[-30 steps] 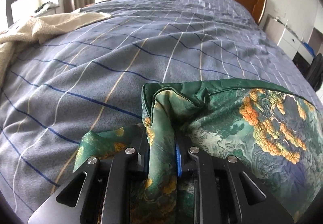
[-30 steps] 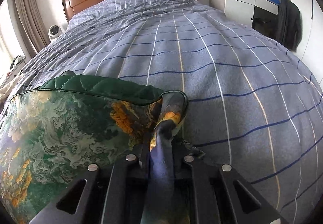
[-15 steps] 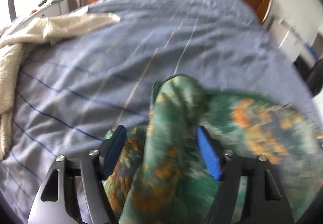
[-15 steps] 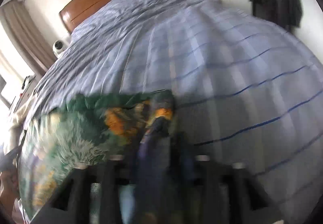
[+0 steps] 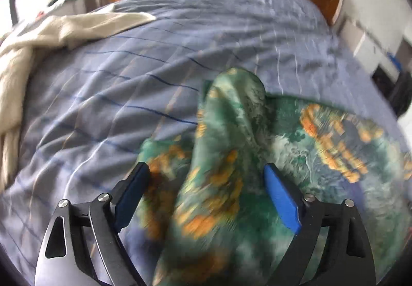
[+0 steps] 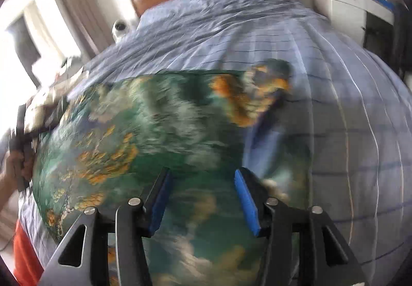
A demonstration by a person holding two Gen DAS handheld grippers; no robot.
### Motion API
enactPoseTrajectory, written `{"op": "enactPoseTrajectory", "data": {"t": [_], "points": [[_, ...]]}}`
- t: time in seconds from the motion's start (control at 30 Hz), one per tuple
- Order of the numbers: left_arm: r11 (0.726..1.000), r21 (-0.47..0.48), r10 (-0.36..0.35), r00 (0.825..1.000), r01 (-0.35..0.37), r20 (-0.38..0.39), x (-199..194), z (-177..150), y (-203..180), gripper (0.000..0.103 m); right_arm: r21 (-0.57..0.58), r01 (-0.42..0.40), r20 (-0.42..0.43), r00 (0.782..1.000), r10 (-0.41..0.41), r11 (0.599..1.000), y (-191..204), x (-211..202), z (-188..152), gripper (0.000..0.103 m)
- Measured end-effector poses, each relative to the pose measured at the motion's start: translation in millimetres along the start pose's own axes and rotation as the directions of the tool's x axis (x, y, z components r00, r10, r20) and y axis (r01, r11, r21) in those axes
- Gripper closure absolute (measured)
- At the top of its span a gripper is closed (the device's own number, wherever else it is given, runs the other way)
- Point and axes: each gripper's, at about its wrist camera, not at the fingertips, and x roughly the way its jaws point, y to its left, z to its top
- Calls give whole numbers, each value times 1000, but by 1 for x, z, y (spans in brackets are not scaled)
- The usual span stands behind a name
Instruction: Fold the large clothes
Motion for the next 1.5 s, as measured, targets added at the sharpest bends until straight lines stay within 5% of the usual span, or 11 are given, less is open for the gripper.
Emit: {"op": "enactPoseTrajectory", "data": {"t": [0.1,0.2,0.37,0.47,0.57,0.77,0.97,1.13,1.27,1.4,1.5], "points": [[998,53,-35,997,31,74,-38,6,-14,13,12,78,69,995,-78,997,9,-34,5,51],[984,145,-127,982,106,141,-71,7,-57,9,-84,49,137,990,-37,995,35,-67,3,51],[910,306,-303,953,280,30,-63,7,-158,6,-87,-41,135,989,53,995,62,-79,-20,51],[903,351,-247,968,249,-50,-19,6,-204,6,-56,-64,136,988,72,996,70,-86,-33,51],[898,416,-78,983,141,-165,48,-11,-229,4,-10,-114,136,984,114,993,78,-94,-55,51],[879,458,-64,985,131,-160,44,-22,-229,2,78,-149,96,985,141,986,70,-115,-105,51],[799,565,-157,978,207,-136,-21,-63,-215,2,106,-102,146,986,86,989,58,-151,-123,49],[804,561,-152,981,196,-123,9,-89,-215,1,128,-124,182,978,100,984,63,-150,-125,46],[812,550,-151,981,193,-120,-5,-85,-214,1,131,-161,183,974,136,978,79,-144,-119,46],[774,598,-185,977,209,-103,-54,-108,-203,2,89,-165,198,970,144,982,90,-156,-120,46],[756,631,-150,984,174,-91,-51,-135,-201,1,91,-165,183,972,147,982,87,-155,-128,46]]}}
